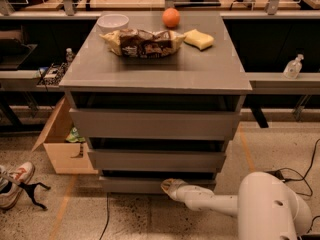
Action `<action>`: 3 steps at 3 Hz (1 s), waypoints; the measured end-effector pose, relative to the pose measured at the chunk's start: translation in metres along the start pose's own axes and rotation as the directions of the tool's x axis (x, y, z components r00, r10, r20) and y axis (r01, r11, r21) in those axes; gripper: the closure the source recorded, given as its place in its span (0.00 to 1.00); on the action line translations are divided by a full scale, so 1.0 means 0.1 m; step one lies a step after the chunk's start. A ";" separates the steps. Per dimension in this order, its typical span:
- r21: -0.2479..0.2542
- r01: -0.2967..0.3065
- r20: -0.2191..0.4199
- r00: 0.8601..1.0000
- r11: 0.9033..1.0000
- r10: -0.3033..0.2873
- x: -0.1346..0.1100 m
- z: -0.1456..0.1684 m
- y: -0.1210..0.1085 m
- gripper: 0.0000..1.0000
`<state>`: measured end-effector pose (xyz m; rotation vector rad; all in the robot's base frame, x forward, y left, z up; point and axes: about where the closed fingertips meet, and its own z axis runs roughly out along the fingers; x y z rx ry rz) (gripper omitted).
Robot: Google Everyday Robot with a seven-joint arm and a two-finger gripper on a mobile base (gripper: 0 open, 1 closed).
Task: Close bottom drawer
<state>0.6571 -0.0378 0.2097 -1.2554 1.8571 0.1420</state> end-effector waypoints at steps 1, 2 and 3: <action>-0.018 0.014 0.008 1.000 1.000 -0.013 -0.05 0.04 0.01 1.00; -0.075 0.015 0.002 1.000 0.997 -0.015 -0.04 -0.07 0.16 1.00; -0.111 -0.031 -0.039 0.999 0.993 0.027 0.17 -0.25 0.26 1.00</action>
Offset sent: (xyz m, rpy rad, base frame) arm -0.0365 -0.0111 -0.0039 0.0029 0.1146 0.1225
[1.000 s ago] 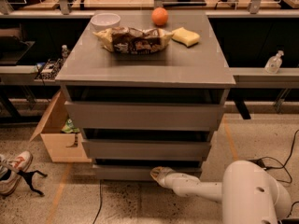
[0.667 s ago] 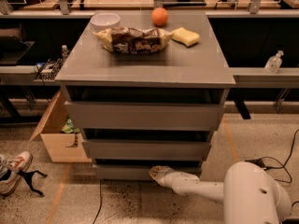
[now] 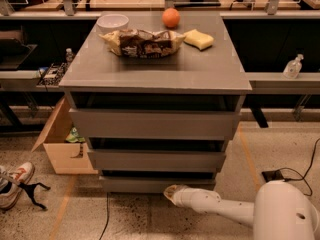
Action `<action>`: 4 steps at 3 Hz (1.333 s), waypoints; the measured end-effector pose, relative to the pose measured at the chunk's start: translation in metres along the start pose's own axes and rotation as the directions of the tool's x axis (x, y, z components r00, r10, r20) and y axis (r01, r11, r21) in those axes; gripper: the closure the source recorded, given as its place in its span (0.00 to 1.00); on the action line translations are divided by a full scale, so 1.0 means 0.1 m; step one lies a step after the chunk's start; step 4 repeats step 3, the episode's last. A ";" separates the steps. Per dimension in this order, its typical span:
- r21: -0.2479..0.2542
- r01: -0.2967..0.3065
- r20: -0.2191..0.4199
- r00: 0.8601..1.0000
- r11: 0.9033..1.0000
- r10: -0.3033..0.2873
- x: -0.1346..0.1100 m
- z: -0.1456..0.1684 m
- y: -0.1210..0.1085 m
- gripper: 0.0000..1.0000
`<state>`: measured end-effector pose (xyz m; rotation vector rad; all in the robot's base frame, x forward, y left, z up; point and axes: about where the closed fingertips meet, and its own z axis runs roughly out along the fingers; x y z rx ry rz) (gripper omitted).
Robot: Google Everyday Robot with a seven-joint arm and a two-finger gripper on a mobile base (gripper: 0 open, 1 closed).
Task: Close bottom drawer
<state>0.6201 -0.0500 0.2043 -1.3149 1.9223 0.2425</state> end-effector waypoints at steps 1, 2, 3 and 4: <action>0.002 -0.081 -0.052 0.995 0.997 0.081 0.32 -0.19 -0.03 1.00; 0.016 -0.182 -0.140 0.973 0.983 0.182 0.68 -0.41 -0.15 1.00; 0.035 -0.244 -0.184 0.951 0.969 0.246 0.89 -0.57 -0.21 1.00; 0.035 -0.244 -0.184 0.951 0.969 0.246 0.89 -0.57 -0.21 1.00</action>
Offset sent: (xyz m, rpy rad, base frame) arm -0.0268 -0.1087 -0.0177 -0.0706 0.2359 -0.2362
